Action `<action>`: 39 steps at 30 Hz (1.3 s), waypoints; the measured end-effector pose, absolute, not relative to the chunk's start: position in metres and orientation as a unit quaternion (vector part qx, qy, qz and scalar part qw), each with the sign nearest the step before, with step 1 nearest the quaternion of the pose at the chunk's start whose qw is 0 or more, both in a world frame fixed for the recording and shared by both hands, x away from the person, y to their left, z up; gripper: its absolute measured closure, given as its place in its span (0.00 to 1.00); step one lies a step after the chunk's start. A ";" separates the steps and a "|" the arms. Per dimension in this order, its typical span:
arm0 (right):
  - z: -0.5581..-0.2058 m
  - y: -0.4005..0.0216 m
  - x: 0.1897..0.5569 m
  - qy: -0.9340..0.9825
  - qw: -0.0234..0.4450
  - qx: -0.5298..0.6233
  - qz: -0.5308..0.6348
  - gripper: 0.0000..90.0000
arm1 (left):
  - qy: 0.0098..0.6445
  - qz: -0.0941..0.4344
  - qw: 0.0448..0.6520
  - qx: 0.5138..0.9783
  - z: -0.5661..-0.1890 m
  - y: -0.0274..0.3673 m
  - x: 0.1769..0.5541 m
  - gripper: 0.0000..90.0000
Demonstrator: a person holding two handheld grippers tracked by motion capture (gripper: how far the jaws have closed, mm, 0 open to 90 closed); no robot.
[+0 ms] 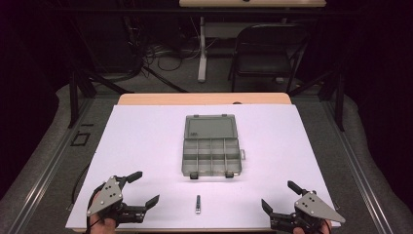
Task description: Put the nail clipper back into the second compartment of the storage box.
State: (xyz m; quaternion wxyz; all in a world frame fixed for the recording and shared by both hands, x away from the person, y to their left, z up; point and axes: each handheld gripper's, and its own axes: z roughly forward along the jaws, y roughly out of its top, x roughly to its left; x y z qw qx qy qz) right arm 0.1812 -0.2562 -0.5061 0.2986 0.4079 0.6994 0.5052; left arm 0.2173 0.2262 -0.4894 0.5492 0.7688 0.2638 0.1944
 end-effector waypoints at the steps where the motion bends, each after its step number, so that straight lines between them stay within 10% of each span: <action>1: -0.506 -0.256 0.181 0.699 0.299 0.409 0.505 0.02 | 0.264 0.194 0.554 0.765 -0.489 0.226 0.217 0.13; 39: -0.508 -0.249 0.180 0.710 0.291 0.406 0.497 0.03 | 0.279 0.096 0.518 0.803 -0.463 0.175 0.232 0.13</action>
